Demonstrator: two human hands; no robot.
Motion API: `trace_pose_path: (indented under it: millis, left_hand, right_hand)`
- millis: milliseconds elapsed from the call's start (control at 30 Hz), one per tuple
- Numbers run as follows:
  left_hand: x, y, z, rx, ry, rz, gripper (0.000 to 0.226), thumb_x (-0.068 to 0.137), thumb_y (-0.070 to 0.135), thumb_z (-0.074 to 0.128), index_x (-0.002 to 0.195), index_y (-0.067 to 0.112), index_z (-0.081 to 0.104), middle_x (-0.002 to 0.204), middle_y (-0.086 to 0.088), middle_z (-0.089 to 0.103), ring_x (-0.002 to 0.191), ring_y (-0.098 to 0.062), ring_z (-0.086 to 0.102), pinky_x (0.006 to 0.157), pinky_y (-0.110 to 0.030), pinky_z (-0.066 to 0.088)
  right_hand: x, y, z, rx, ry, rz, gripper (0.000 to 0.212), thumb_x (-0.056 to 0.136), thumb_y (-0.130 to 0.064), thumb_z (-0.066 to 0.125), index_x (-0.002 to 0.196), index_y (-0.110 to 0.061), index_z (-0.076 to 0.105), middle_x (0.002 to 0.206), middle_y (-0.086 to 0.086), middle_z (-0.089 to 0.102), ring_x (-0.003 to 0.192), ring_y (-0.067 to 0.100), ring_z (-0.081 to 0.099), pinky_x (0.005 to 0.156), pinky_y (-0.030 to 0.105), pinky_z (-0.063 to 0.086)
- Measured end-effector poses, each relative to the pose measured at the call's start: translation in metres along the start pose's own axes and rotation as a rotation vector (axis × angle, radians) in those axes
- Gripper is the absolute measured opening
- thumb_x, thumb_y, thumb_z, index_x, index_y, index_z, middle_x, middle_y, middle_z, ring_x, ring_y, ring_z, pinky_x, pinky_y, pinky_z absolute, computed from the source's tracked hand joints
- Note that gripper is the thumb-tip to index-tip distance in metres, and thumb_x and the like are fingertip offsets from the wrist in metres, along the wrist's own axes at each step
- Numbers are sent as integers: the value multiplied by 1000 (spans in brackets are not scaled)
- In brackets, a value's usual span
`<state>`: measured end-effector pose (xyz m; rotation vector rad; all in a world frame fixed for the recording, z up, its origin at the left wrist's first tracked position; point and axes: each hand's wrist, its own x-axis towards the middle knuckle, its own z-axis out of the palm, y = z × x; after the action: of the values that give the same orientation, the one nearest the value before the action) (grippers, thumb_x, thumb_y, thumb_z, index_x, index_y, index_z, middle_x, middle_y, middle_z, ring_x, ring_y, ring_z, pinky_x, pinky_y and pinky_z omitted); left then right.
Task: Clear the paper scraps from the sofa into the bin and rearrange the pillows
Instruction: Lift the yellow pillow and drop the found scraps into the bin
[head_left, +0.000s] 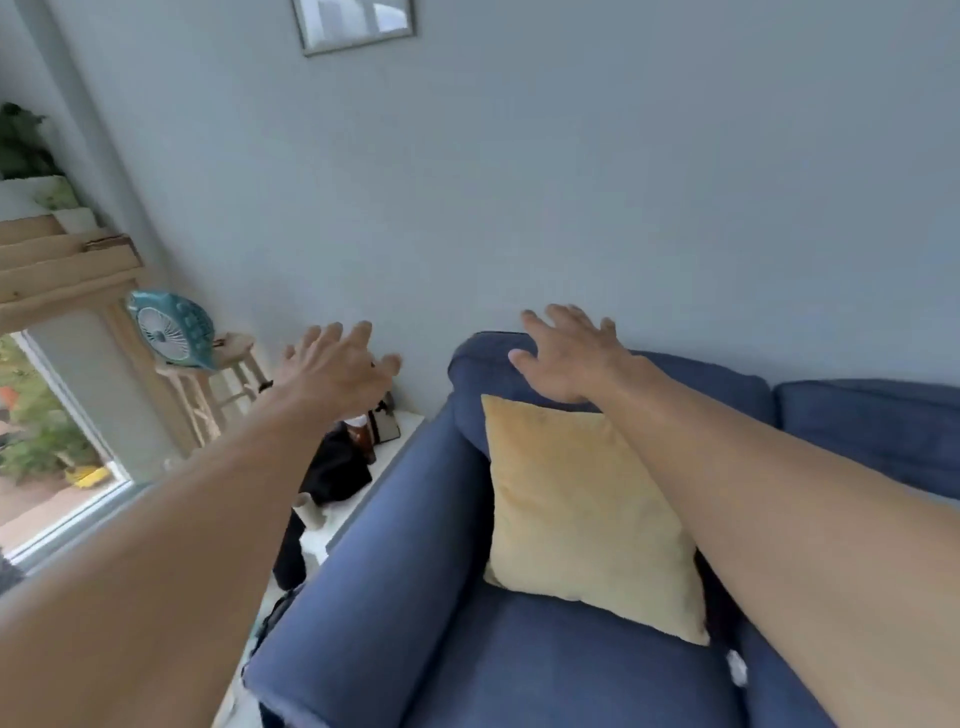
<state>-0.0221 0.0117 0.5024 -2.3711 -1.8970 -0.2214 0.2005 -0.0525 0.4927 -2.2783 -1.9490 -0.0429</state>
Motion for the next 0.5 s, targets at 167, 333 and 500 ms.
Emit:
trace_pose_path:
  millis: [167,333,500]
  left_hand:
    - [35,89,35,-66,-66,215,62,98,55,29,150,22,25,154,-7,30,143,-27,21,110,-45,22]
    - [72,159,73,-107,-111,331,65,97,56,29,152,22,23,153,-7,31,142,-28,23,111,-46,22]
    - [99,203,123,-146,-176,352,66,97,56,31,152,20,24,153,-7,32,142,-29,24,111,-48,23]
  right_hand:
    - [-14,88,10,-40,-18,233,58,101,-46,24,153,-21,15,160,6,13,147,26,8,115,52,11]
    - [-7,161,35,-46,-36,370,57,100,-46,25,151,-21,18,157,8,18,145,25,12,112,51,16]
    - [5,213,73,-22,-111,450,61,99,-47,24,153,-21,14,159,8,14,146,26,9,114,54,15]
